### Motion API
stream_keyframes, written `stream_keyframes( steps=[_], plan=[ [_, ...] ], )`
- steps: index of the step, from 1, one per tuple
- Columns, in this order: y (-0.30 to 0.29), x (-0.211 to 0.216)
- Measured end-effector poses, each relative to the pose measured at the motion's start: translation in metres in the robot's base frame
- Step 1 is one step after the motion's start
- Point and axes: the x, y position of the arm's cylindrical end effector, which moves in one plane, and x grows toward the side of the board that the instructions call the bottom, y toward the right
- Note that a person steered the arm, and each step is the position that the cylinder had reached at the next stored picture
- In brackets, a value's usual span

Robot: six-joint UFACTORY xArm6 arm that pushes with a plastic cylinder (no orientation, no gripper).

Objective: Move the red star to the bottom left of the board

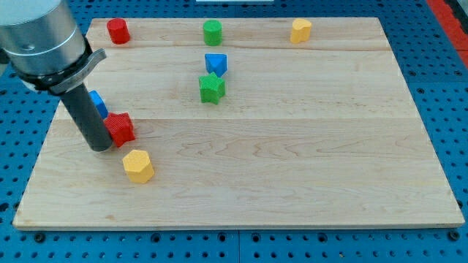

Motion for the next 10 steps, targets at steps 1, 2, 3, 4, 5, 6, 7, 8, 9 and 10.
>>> stream_keyframes(
  steps=[1, 2, 3, 4, 5, 6, 7, 8, 9, 10],
  plan=[
    [0.012, -0.01],
    [0.027, -0.016],
    [0.044, -0.02],
    [0.027, -0.024],
    [-0.011, -0.03],
    [0.016, -0.046],
    [0.055, -0.047],
    [0.076, -0.051],
    [0.065, -0.067],
    [0.081, -0.084]
  ],
)
